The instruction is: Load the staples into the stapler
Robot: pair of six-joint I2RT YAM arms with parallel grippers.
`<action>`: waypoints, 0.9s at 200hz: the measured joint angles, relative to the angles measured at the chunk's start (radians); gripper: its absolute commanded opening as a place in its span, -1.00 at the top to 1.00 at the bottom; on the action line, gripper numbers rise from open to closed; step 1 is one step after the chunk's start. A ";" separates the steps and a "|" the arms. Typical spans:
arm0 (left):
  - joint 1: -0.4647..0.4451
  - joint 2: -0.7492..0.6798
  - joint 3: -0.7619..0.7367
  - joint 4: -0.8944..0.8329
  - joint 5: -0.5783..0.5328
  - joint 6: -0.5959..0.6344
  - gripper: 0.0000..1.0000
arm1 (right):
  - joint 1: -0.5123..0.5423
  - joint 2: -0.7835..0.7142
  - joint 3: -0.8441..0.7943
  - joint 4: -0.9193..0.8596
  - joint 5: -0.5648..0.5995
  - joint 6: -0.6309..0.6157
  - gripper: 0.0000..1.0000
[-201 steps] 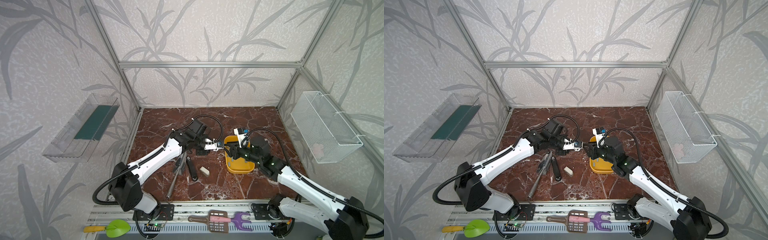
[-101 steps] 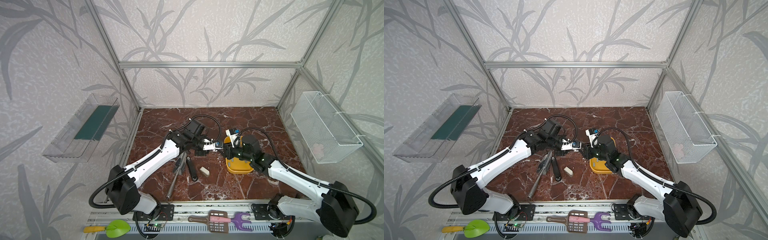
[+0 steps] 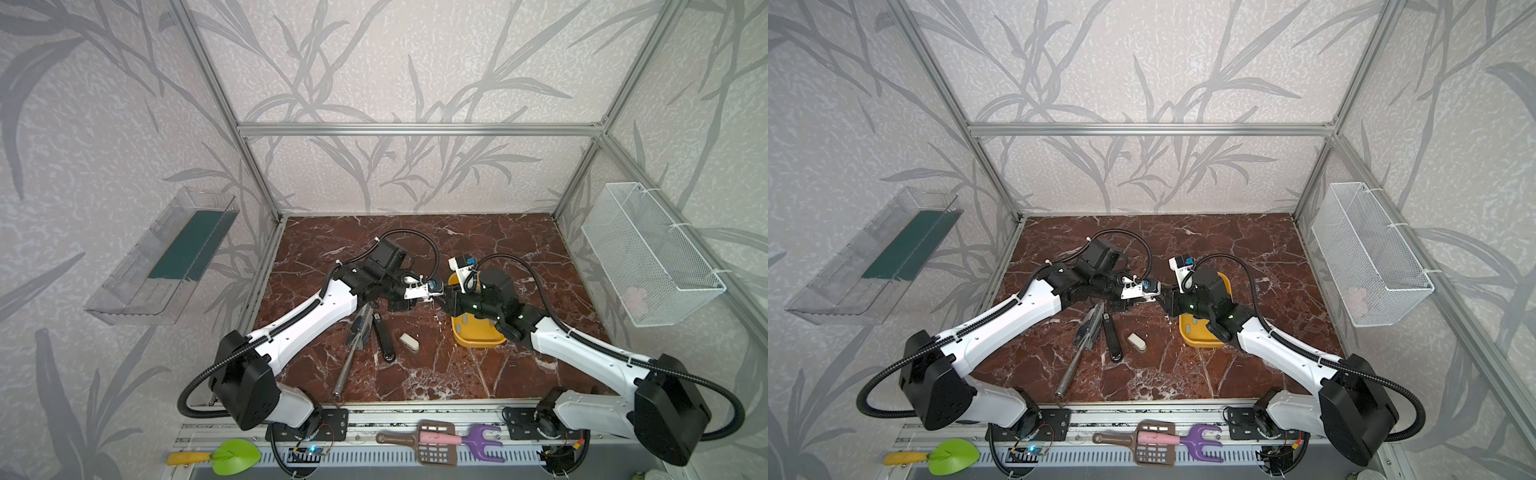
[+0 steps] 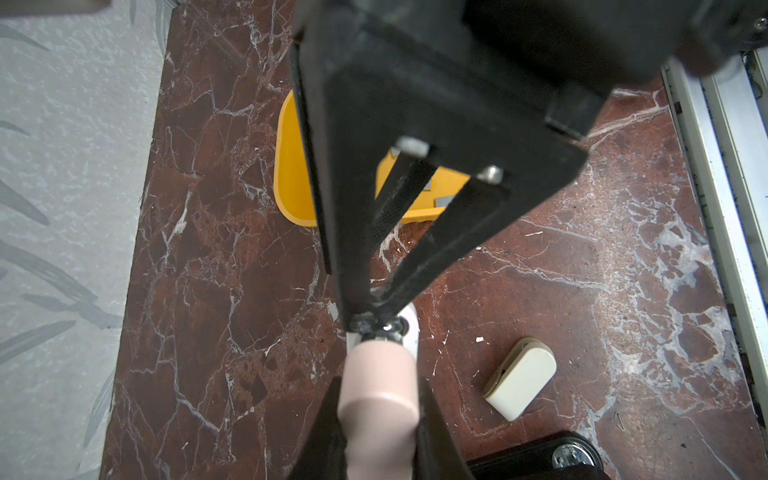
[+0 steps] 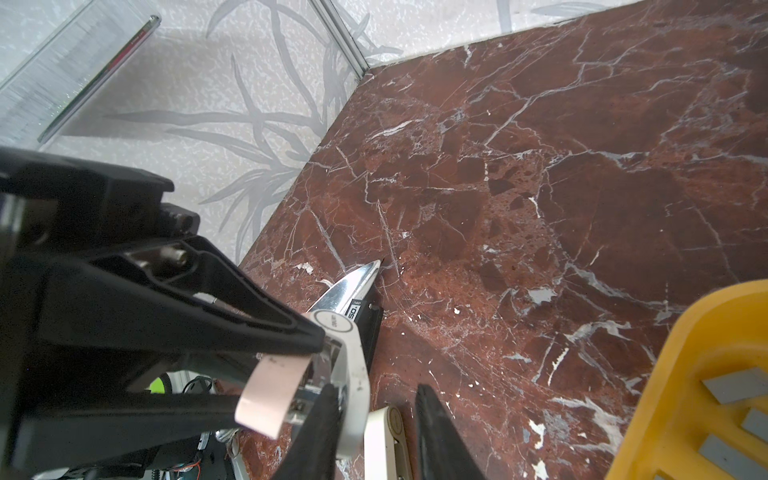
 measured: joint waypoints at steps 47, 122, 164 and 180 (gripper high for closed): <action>0.009 -0.018 -0.018 0.023 0.017 -0.031 1.00 | 0.006 0.000 0.003 0.010 0.011 0.000 0.37; 0.041 -0.037 -0.037 0.045 0.058 -0.083 1.00 | 0.020 0.024 0.024 0.030 0.027 -0.001 0.43; 0.059 -0.042 -0.043 0.058 0.100 -0.108 1.00 | 0.029 0.053 0.036 0.021 0.055 -0.004 0.50; 0.061 -0.066 -0.044 0.091 0.147 -0.123 1.00 | 0.025 0.083 0.036 0.003 0.076 -0.002 0.54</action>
